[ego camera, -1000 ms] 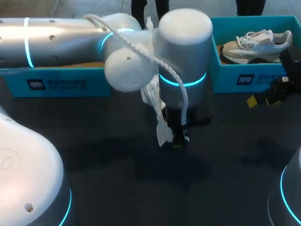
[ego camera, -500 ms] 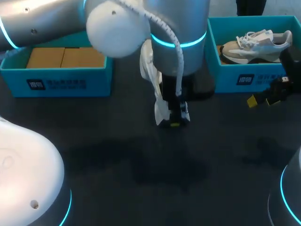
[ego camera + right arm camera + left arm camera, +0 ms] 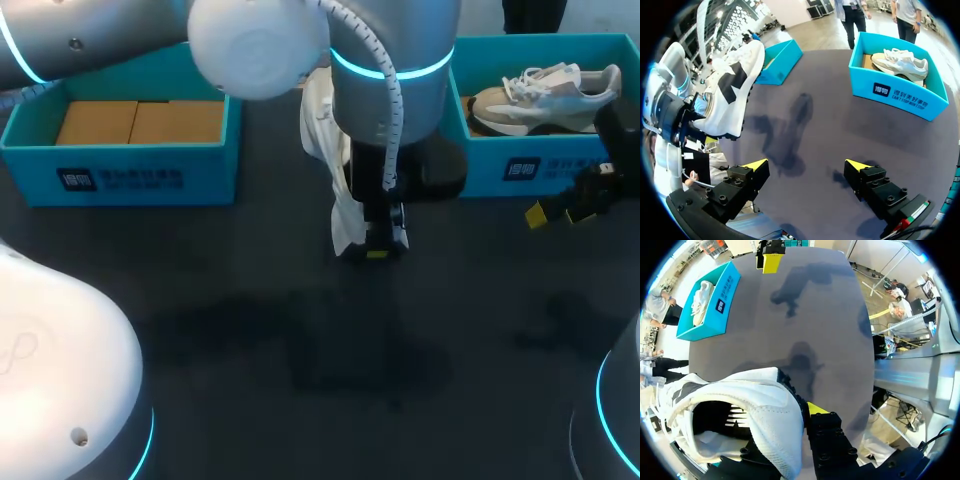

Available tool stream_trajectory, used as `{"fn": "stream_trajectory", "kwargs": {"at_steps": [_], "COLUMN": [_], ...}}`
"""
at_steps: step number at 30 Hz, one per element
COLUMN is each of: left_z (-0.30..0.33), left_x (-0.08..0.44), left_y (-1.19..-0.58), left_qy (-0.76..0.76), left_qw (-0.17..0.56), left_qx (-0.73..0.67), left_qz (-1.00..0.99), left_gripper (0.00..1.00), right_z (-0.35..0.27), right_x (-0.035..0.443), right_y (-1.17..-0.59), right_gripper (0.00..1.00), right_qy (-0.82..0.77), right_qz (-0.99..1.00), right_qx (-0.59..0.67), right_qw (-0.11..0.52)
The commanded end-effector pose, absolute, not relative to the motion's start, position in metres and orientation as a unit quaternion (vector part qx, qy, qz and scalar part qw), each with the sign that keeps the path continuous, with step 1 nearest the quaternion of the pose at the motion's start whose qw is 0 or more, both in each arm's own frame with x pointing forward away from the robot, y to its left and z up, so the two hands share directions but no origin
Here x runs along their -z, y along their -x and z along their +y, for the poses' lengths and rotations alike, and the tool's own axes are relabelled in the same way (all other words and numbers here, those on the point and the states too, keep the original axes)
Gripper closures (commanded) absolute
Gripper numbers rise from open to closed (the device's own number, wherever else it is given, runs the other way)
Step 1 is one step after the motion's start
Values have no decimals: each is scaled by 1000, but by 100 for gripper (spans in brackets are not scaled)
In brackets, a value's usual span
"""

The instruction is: Take the shoe out of the shoebox, open the shoe tongue, remove and reinsert the insole, then place the shoe into the shoebox

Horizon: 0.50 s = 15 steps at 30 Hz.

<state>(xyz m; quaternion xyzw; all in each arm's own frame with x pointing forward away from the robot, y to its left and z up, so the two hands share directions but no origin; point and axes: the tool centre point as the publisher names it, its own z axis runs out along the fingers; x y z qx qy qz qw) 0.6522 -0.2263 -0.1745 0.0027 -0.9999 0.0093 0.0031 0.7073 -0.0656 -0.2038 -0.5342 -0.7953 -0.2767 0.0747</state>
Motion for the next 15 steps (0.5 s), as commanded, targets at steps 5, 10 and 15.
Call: {"fn": "stream_trajectory", "kwargs": {"at_steps": [5,10,15], "left_z": [-226,-226,-217], "left_x": [173,173,169], "left_y": [-653,-653,-657], "left_qy": [-2,-2,0], "left_qw": [3,3,10], "left_qx": [-10,-10,-3], "left_qz": [-1000,-1000,-1000], "left_gripper": [100,100,100], "right_z": [-65,-65,-65], "right_x": [204,204,204], "right_y": [-706,-706,-706], "right_gripper": [0,0,0], "right_qy": [535,535,535], "right_qz": [-795,-795,-795], "right_qx": [277,277,277], "right_qw": [74,74,74]}}
